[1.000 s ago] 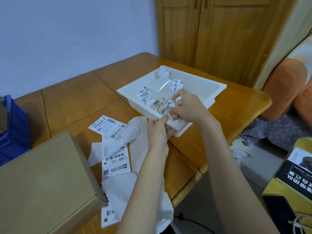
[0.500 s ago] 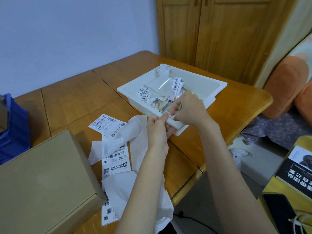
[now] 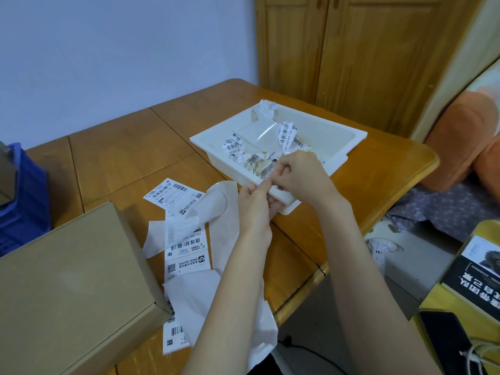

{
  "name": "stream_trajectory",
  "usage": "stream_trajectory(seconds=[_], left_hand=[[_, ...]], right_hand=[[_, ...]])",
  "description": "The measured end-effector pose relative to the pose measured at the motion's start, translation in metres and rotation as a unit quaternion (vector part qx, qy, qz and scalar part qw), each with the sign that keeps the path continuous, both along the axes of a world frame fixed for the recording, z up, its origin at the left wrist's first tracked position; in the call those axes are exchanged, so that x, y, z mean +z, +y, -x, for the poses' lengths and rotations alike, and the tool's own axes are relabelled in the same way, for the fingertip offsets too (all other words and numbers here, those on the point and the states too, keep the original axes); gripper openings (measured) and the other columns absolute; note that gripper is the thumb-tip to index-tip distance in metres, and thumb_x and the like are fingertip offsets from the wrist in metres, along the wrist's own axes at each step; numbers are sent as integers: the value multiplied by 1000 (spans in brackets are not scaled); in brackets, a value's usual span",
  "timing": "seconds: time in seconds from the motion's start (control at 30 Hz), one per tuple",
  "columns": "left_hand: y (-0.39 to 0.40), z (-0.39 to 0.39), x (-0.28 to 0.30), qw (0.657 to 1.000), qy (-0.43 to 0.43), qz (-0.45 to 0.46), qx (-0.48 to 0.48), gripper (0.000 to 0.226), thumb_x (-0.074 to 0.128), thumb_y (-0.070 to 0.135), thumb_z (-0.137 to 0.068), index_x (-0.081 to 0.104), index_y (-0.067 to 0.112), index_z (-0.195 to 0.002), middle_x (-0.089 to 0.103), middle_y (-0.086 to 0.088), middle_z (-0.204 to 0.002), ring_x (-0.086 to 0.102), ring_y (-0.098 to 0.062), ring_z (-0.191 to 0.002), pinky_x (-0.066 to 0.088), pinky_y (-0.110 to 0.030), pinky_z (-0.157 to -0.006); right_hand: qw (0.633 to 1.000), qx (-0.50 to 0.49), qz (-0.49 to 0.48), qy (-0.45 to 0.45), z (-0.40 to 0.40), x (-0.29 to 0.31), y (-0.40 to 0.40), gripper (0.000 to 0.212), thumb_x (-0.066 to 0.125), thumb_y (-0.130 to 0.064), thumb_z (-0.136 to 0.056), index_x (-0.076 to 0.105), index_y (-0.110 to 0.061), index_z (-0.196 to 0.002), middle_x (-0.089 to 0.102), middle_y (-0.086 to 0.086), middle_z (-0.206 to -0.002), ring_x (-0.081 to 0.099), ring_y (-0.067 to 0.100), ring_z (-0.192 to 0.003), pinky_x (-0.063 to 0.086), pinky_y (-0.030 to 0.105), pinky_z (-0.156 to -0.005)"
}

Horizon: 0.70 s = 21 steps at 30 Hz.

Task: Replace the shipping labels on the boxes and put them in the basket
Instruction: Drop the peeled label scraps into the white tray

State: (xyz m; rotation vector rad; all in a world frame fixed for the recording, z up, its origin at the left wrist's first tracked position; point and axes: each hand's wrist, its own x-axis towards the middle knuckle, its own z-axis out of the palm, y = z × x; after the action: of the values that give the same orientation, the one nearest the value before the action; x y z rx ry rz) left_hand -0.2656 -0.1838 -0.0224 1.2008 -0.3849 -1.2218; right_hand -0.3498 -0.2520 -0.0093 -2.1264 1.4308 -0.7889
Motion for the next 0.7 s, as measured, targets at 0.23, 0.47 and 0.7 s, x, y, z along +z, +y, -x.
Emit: stream_trajectory(seconds=[0.23, 0.47, 0.7], left_hand=[[-1, -2, 1, 999, 36, 0, 2, 5, 46, 8, -102, 50, 6, -105, 62, -6, -80, 64, -12, -64, 60, -25, -58], [0, 0, -1, 999, 32, 7, 11, 12, 45, 9, -104, 49, 12, -93, 63, -7, -83, 65, -12, -65, 60, -34, -72], [2, -3, 1, 999, 46, 5, -12, 7, 46, 12, -104, 51, 8, -107, 67, -8, -85, 67, -16, -74, 61, -32, -68]], right_hand=[[999, 18, 18, 39, 1, -4, 8, 22, 63, -22, -88, 69, -3, -78, 63, 8, -66, 59, 25, -74, 34, 24, -64], [998, -4, -26, -63, -1, 1, 19, 48, 46, -33, -101, 69, -5, -71, 65, 3, -64, 62, 24, -71, 48, 37, -78], [996, -32, 66, -51, -8, -7, 17, 12, 62, -24, -91, 57, -13, -95, 46, 0, -97, 53, 18, -81, 47, 38, -85]])
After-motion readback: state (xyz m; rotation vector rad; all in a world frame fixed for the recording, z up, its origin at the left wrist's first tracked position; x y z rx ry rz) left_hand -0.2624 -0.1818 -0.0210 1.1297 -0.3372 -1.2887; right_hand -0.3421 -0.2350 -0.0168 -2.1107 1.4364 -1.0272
